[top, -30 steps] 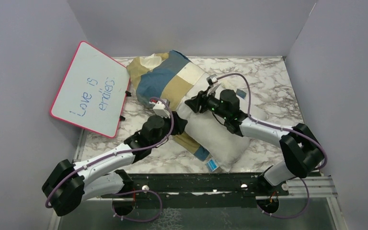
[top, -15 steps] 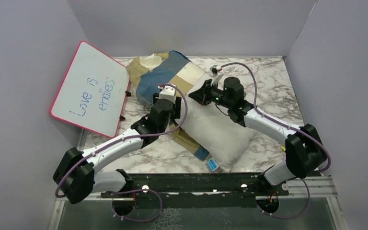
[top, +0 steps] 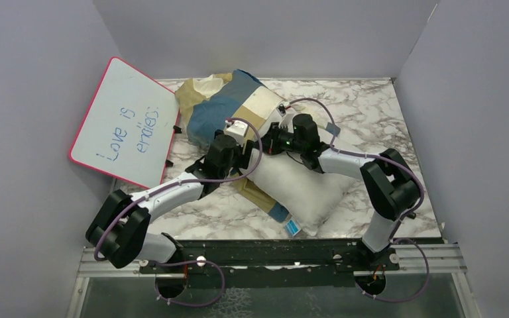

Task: Put the pillow into the pillowcase
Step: Stuff the pillow into the pillowcase.

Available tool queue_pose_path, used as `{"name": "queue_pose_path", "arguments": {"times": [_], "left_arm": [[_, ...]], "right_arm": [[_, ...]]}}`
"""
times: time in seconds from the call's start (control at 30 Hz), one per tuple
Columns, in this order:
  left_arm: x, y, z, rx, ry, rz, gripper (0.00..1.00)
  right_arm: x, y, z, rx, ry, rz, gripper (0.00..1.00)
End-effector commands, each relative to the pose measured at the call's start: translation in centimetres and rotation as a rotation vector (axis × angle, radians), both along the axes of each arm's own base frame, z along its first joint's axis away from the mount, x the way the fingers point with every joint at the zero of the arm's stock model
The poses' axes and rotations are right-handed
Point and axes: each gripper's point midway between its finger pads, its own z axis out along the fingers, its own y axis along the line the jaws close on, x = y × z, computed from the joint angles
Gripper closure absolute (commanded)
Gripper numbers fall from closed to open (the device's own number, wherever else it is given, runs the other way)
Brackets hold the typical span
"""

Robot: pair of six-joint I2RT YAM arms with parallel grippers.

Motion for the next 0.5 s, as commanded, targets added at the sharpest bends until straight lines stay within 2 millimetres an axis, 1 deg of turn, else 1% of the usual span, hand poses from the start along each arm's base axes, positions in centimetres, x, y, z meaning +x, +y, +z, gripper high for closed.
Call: {"name": "queue_pose_path", "arguments": {"times": [0.0, 0.1, 0.2, 0.27, 0.33, 0.37, 0.47], "left_arm": [[-0.6, -1.9, -1.3, -0.028, 0.005, -0.120, 0.25], [-0.6, -1.6, -2.9, 0.012, 0.033, -0.112, 0.24], [0.1, 0.3, -4.5, 0.099, 0.069, -0.012, 0.24], [0.5, 1.9, -4.9, 0.144, 0.066, 0.076, 0.25], [0.9, 3.3, -5.1, 0.183, 0.051, 0.151, 0.26], [1.1, 3.7, -5.0, 0.192, 0.043, 0.172, 0.27], [1.6, 3.8, -4.4, 0.204, 0.022, 0.184, 0.32]], "right_arm": [[0.6, 0.4, -1.9, 0.009, 0.017, -0.012, 1.00], [0.6, 0.4, -1.8, 0.026, 0.013, -0.018, 1.00], [0.7, 0.1, -1.9, 0.014, 0.010, -0.031, 1.00], [0.7, 0.0, -1.9, 0.013, 0.001, -0.038, 1.00], [0.6, -0.2, -2.0, 0.009, 0.000, -0.041, 1.00], [0.5, -0.3, -2.2, 0.006, 0.002, -0.043, 1.00], [0.4, -0.4, -2.5, 0.006, 0.001, -0.043, 1.00]]}}
